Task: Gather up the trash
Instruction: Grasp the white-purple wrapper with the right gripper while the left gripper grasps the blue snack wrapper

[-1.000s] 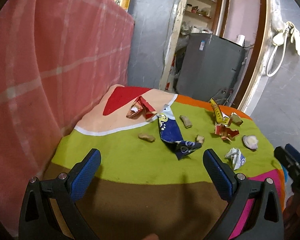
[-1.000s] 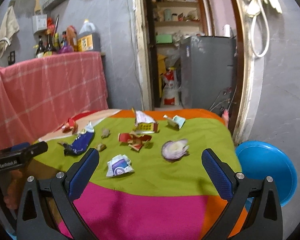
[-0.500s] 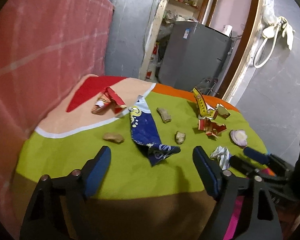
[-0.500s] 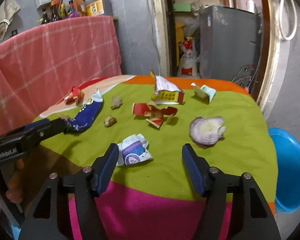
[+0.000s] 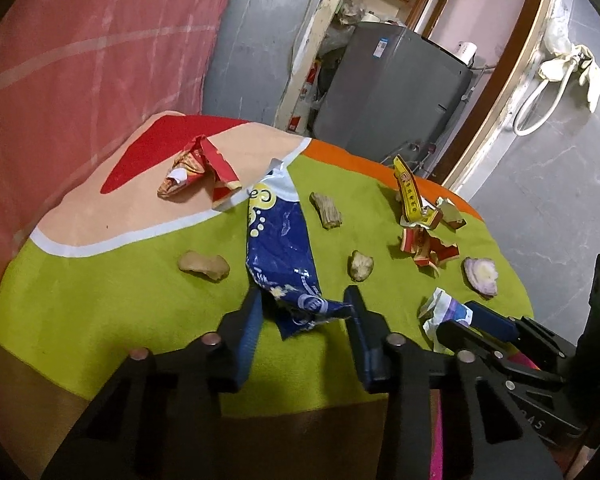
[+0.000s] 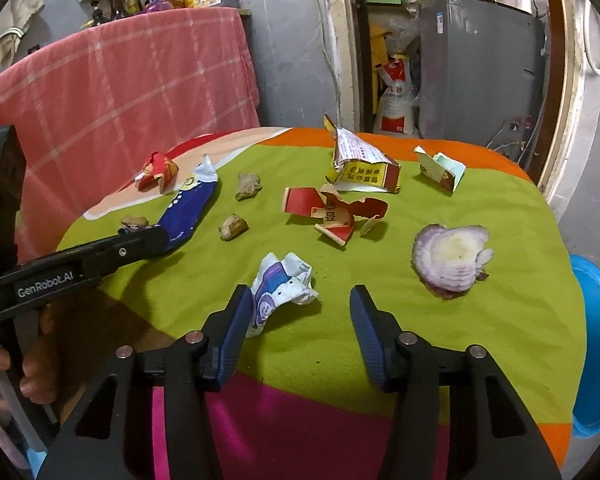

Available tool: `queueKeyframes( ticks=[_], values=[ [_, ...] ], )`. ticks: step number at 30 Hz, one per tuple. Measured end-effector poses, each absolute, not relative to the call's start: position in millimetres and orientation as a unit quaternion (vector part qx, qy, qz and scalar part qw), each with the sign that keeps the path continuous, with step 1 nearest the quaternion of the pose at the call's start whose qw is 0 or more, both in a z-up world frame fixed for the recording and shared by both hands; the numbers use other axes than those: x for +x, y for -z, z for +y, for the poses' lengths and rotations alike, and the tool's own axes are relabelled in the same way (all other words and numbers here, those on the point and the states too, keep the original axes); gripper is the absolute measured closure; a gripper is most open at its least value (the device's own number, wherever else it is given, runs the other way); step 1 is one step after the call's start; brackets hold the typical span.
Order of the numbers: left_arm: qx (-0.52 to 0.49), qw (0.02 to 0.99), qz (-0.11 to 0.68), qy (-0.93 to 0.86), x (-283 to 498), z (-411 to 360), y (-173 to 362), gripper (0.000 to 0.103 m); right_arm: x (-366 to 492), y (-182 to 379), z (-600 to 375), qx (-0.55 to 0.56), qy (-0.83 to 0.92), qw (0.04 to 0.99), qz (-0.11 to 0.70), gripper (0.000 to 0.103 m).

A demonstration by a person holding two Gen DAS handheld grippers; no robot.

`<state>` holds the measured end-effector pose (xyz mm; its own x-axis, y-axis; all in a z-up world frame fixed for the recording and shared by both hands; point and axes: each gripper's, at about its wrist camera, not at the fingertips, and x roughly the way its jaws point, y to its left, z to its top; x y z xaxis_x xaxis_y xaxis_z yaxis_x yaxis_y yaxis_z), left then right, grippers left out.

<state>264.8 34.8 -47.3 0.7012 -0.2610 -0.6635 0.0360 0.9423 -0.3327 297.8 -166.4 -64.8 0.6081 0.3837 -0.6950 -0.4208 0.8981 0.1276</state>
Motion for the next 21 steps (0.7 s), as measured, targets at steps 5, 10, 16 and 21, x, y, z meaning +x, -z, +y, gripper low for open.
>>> queueKeyframes(
  ticks=[5, 10, 16, 21],
  values=[
    [-0.156, 0.908, 0.380, 0.081, 265, 36, 48, 0.077, 300, 66, -164, -0.022, -0.236, 0.892, 0.385, 0.067],
    [-0.157, 0.908, 0.380, 0.080, 262, 35, 48, 0.078, 300, 66, -161, -0.022, -0.243, 0.890, 0.385, 0.077],
    [-0.156, 0.909, 0.377, 0.082, 248, 32, 45, 0.079, 293, 61, -165, -0.013, -0.247, 0.896, 0.368, 0.084],
    [-0.154, 0.913, 0.365, 0.095, 230, 24, 39, 0.079, 278, 54, -179, 0.011, -0.244, 0.909, 0.337, 0.085]
  ],
)
